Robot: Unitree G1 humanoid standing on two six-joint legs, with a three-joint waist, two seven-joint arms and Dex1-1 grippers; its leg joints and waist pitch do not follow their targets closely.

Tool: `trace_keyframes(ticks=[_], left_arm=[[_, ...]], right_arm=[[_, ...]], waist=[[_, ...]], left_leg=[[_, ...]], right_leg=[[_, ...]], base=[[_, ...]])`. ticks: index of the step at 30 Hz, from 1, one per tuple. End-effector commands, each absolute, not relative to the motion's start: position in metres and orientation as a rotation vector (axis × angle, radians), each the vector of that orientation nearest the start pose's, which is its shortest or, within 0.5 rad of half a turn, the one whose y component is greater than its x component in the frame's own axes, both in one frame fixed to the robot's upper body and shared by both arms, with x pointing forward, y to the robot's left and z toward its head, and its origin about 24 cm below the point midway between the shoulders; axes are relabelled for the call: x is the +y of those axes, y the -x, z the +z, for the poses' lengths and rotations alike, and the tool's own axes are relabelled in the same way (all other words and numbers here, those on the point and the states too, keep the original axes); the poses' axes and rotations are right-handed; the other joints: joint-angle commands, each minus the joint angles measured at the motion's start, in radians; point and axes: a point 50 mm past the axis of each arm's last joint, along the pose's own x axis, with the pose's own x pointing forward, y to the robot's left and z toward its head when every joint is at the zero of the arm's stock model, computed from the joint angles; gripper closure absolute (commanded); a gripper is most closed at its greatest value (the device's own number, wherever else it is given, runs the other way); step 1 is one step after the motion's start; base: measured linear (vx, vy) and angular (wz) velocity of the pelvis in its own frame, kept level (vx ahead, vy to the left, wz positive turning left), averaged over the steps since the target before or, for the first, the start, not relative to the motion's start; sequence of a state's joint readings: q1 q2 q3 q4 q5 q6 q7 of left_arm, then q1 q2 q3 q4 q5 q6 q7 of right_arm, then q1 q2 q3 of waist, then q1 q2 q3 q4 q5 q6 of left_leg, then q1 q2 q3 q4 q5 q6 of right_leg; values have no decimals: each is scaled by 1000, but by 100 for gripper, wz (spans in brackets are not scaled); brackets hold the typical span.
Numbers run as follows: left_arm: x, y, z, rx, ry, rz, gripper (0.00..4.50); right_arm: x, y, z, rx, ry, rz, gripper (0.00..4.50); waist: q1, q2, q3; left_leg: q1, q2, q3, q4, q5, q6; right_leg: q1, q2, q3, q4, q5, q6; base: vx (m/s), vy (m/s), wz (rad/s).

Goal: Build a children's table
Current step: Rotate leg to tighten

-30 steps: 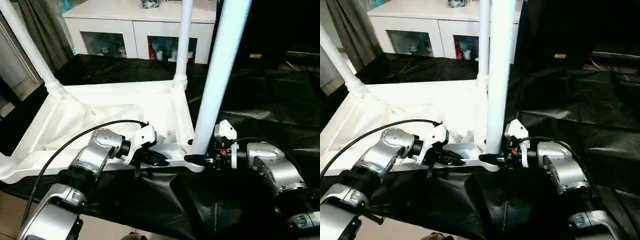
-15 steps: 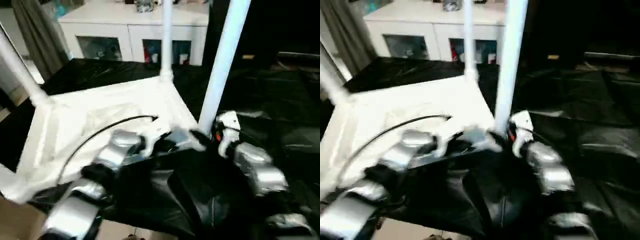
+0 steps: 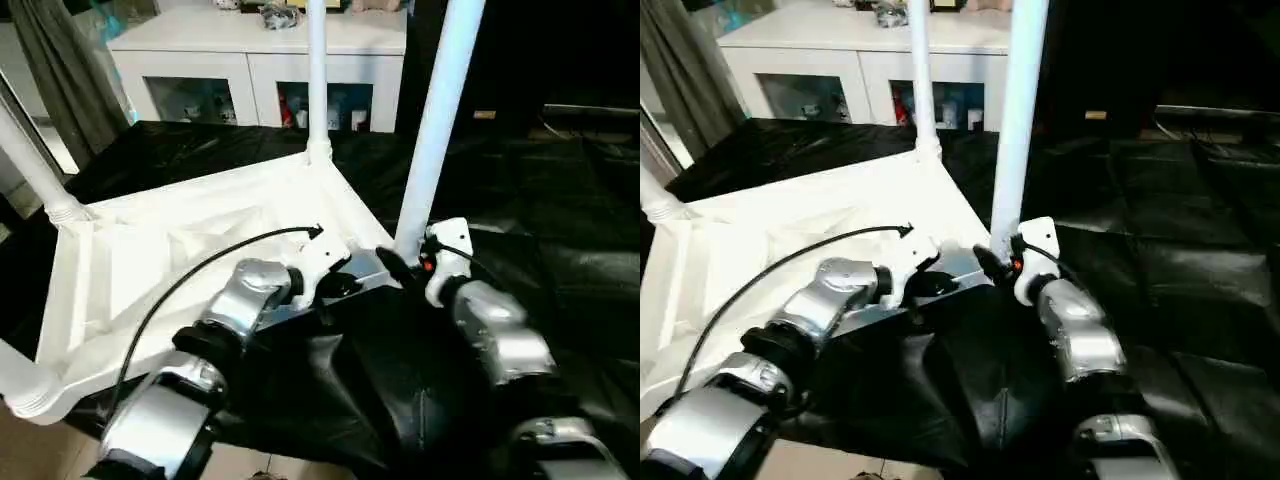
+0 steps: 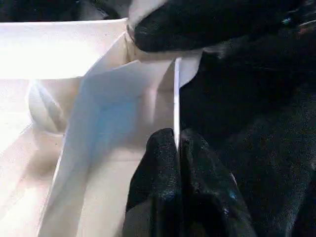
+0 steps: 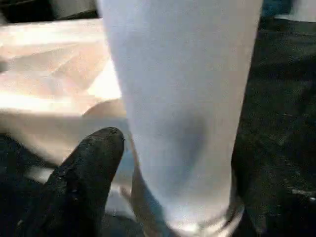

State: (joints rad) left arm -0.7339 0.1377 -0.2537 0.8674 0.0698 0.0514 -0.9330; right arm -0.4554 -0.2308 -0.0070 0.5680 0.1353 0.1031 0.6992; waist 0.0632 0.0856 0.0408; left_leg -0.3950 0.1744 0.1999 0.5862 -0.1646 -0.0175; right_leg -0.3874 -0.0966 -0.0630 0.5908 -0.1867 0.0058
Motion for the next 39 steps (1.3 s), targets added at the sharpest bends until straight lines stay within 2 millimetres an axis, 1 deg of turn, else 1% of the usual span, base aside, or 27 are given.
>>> trace_keyframes(ticks=[1, 2, 3, 5, 6, 7, 8, 9, 10, 11, 12, 13, 15, 18, 19, 22, 23, 25, 26, 27, 30, 34, 35, 36, 37, 38, 39], left_arm=[[69, -337, 57, 292, -320, -1250, 450], [69, -337, 57, 292, -320, -1251, 450], [73, -335, 56, 300, -330, -1284, 450], [80, -329, 55, 319, -343, -1364, 450], [82, -328, 55, 323, -344, -1385, 450], [86, -325, 55, 337, -342, -1426, 450], [87, -325, 55, 339, -342, -1431, 450], [90, -322, 56, 350, -334, -1469, 450], [90, -321, 56, 353, -332, -1479, 450], [92, -320, 57, 359, -329, -1500, 450], [93, -318, 57, 368, -332, -1528, 450], [93, -318, 57, 368, -332, -1528, 450], [93, -315, 56, 377, -335, -1562, 450], [94, -313, 56, 383, -337, -1577, 450], [94, -313, 57, 384, -338, -1581, 450], [96, -313, 57, 392, -342, -1586, 450], [96, -313, 56, 395, -344, -1584, 450], [97, -314, 56, 393, -357, -1574, 450], [97, -315, 55, 392, -357, -1562, 450], [97, -315, 56, 389, -355, -1553, 450], [96, -318, 56, 376, -347, -1512, 450], [93, -327, 55, 364, -338, -1394, 450], [91, -332, 56, 353, -326, -1323, 450], [90, -334, 57, 349, -323, -1304, 450], [87, -339, 58, 338, -315, -1245, 450], [83, -345, 59, 322, -315, -1163, 450], [80, -348, 60, 313, -315, -1122, 450]], right_arm=[[-136, -312, 35, 256, 13, 898, 92], [-136, -312, 35, 256, 13, 899, 92], [-143, -311, 37, 254, 32, 916, 92], [-160, -308, 44, 251, 71, 958, 92], [-164, -307, 46, 252, 82, 973, 92], [-173, -304, 50, 250, 101, 1003, 92], [-174, -304, 51, 250, 103, 1006, 92], [-181, -301, 55, 250, 115, 1032, 92], [-183, -300, 56, 250, 117, 1039, 92], [-186, -299, 58, 251, 123, 1050, 92], [-187, -297, 59, 252, 123, 1078, 92], [-187, -297, 59, 252, 123, 1078, 92], [-182, -293, 59, 254, 129, 1129, 92], [-178, -291, 58, 263, 131, 1157, 92], [-176, -290, 57, 266, 130, 1168, 107], [-173, -288, 56, 274, 118, 1200, 125], [-172, -287, 55, 278, 112, 1211, 128], [-170, -286, 55, 284, 106, 1224, 162], [-170, -286, 54, 287, 102, 1227, 162], [-168, -284, 53, 294, 97, 1232, 172], [-167, -282, 48, 319, 88, 1223, 185], [-164, -285, 40, 334, 65, 1112, 196], [-162, -289, 35, 334, 52, 1028, 197], [-161, -290, 33, 334, 47, 1000, 198], [-158, -294, 27, 336, 28, 922, 198], [-153, -298, 19, 345, -3, 829, 198], [-149, -299, 15, 353, -19, 785, 198]], waist=[[9, -18, -58], [10, -18, -59], [11, -15, -60], [17, -16, -64], [22, -14, -68], [28, -13, -74], [31, -14, -76], [37, -11, -78], [39, -12, -78], [46, -7, -79], [46, -8, -79], [50, -2, -77], [50, 2, -73], [50, 0, -68], [49, 1, -68], [48, 1, -67], [47, -1, -68], [48, -2, -69], [48, -2, -69], [49, -7, -70], [51, -6, -72], [48, -5, -68], [46, -12, -68], [44, -12, -66], [44, -19, -66], [36, -16, -56], [34, -17, -55]], left_leg=[[23, 56, -32, -80, -337, 34], [22, 56, -31, -79, -320, 41], [18, 56, -30, -75, -290, 53], [19, 57, -29, -70, -261, 66], [16, 59, -29, -66, -222, 79], [17, 60, -27, -60, -184, 95], [16, 60, -27, -56, -160, 106], [17, 60, -25, -50, -122, 130], [16, 61, -25, -49, -116, 141], [17, 62, -25, -47, -118, 149], [16, 62, -25, -47, -125, 148], [20, 64, -24, -49, -152, 140], [20, 65, -26, -55, -196, 118], [22, 65, -26, -62, -254, 82], [25, 66, -26, -64, -271, 67], [24, 65, -27, -66, -279, 51], [21, 64, -27, -65, -271, 53], [20, 64, -27, -64, -258, 59], [20, 63, -27, -63, -252, 61], [20, 63, -27, -62, -233, 68], [18, 63, -27, -58, -205, 83], [18, 62, -28, -61, -225, 71], [17, 62, -26, -62, -233, 67], [18, 59, -27, -63, -248, 54], [19, 59, -28, -64, -252, 50], [22, 56, -29, -69, -303, 23], [26, 55, -32, -72, -330, 8]], right_leg=[[29, -65, 37, -83, -282, -199], [30, -66, 36, -81, -262, -207], [32, -67, 35, -76, -231, -222], [35, -65, 33, -71, -199, -234], [38, -64, 33, -63, -145, -245], [37, -62, 32, -53, -73, -261], [37, -61, 31, -48, -34, -267], [32, -59, 30, -42, 29, -280], [32, -59, 30, -40, 43, -285], [29, -58, 29, -39, 46, -290], [29, -57, 28, -37, 42, -293], [25, -57, 28, -42, 17, -290], [26, -57, 28, -46, -30, -286], [25, -60, 31, -55, -119, -272], [23, -59, 32, -57, -139, -269], [24, -60, 33, -59, -158, -261], [27, -61, 33, -57, -150, -260], [27, -62, 33, -57, -144, -256], [27, -62, 32, -57, -141, -257], [28, -61, 32, -54, -130, -258], [27, -61, 31, -52, -111, -259], [24, -62, 31, -58, -151, -251], [25, -62, 32, -59, -162, -249], [23, -63, 31, -62, -204, -240], [25, -64, 32, -65, -224, -234], [16, -66, 33, -75, -325, -215], [17, -69, 31, -80, -370, -202]], base=[[0, 0, 0], [0, 0, 0], [0, 0, 0], [0, 0, 0], [0, 0, 0], [0, 0, 0], [0, 0, 0], [0, 0, 0], [0, 0, 0], [0, 0, 0], [0, 0, 0], [0, 0, 0], [0, 0, 0], [0, 0, 0], [0, 0, 0], [0, 0, 0], [0, 0, 0], [0, 0, 0], [0, 0, 0], [0, 0, 0], [0, 0, 0], [0, 0, 0], [0, 0, 0], [0, 0, 0], [0, 0, 0], [0, 0, 0], [0, 0, 0]])
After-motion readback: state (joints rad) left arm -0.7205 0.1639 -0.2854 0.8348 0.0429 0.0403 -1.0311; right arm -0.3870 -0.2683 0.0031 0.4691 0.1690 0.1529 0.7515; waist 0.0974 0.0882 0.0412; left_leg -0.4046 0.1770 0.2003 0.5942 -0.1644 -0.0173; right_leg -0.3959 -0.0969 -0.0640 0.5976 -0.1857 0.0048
